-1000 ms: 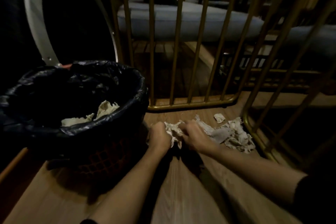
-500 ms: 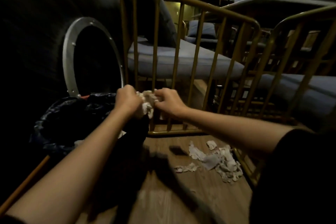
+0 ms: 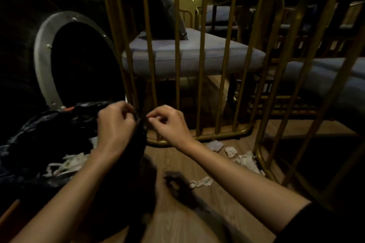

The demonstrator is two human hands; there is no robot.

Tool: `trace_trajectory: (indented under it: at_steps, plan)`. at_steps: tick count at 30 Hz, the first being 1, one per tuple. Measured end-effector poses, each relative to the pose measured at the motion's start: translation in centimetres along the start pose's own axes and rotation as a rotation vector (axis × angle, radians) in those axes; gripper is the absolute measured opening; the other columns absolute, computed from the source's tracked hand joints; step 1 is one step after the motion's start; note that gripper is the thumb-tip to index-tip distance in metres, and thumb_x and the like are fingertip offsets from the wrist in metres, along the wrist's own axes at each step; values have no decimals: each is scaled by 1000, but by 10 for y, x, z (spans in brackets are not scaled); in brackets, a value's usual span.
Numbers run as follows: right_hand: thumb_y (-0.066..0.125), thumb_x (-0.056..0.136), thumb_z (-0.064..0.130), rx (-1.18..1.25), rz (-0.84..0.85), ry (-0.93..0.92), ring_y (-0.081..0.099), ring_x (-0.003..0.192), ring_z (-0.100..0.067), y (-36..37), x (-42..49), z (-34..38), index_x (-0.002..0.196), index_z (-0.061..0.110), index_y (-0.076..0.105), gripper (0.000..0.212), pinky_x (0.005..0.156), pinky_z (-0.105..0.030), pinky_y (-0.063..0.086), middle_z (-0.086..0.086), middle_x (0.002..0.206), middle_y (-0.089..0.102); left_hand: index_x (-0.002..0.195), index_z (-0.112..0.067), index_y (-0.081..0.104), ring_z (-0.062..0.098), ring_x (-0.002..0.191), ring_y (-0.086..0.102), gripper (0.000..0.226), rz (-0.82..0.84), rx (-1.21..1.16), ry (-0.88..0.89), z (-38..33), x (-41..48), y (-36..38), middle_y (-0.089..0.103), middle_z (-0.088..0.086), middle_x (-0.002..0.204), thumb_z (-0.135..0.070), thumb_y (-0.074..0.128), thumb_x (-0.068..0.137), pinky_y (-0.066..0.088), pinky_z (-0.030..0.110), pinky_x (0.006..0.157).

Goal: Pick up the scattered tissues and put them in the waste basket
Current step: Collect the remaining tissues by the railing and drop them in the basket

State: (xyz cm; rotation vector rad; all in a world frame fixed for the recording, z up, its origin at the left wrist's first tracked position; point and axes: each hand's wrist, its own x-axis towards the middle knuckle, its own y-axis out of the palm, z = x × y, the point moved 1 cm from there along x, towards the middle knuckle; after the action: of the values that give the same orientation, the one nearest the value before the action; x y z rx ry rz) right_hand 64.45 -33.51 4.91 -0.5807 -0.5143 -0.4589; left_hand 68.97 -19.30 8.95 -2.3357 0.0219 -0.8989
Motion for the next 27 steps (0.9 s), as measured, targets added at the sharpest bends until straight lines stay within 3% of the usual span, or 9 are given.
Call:
trace_trajectory:
  at_steps: [4,6,9,12,16,19,22,25,27]
  plan:
    - [60,83,11,-228,2,340,61,94,-21,-38,-29,-101,94,13,70,15,76,-29,47,-10,98,67,90,-9,69,25,84,64,21,284,-33,182,-31,-28,95,69,12,88,2,57,76,46,30,74]
    - [55,82,9,-421,74,525,53,108,-29,-58,-54,-158,102,14,66,23,86,-33,45,-12,109,63,104,-8,65,30,101,60,29,504,-25,188,-31,-50,151,65,15,105,1,56,78,45,33,86]
    - [49,83,8,-635,163,691,43,120,-36,-91,-89,-228,118,17,56,36,94,-43,47,-13,127,53,130,-13,46,25,125,45,45,799,-35,122,-17,-85,230,47,8,135,-11,55,86,36,29,102]
    - [45,87,10,-735,169,749,36,124,-40,-117,-102,-275,128,23,46,43,98,-44,42,-11,139,41,136,-17,37,27,123,46,46,874,-61,80,-2,-101,296,39,11,143,-25,49,92,40,32,101]
    - [44,87,2,-713,258,801,25,133,-42,-125,-104,-320,135,28,40,54,108,-43,30,-11,154,21,140,-24,30,31,138,26,48,908,116,117,-1,-89,359,21,10,155,-24,44,94,31,41,111]
    - [41,93,10,-747,279,811,24,137,-37,-114,-113,-336,138,25,37,48,112,-43,27,-10,153,26,143,-22,27,34,141,20,52,948,138,188,-5,-79,393,11,12,158,-23,44,94,27,42,113]
    - [38,95,12,-852,217,738,31,133,-31,-100,-125,-339,136,18,40,41,108,-39,30,-9,147,35,138,-22,37,31,133,33,48,990,151,260,-7,-76,414,28,12,152,-20,48,91,33,43,111]
    - [39,91,-1,-835,153,656,45,120,-29,-94,-132,-337,123,8,53,37,101,-34,38,-14,130,53,100,-12,62,19,97,57,16,888,46,270,-9,-79,416,63,11,108,-11,51,88,48,28,85]
    - [41,87,-5,-796,123,644,49,115,-26,-97,-136,-336,115,6,59,35,96,-30,40,-14,122,58,80,-14,63,10,82,58,17,832,-48,197,-6,-84,410,61,-2,86,-2,52,85,45,17,73]
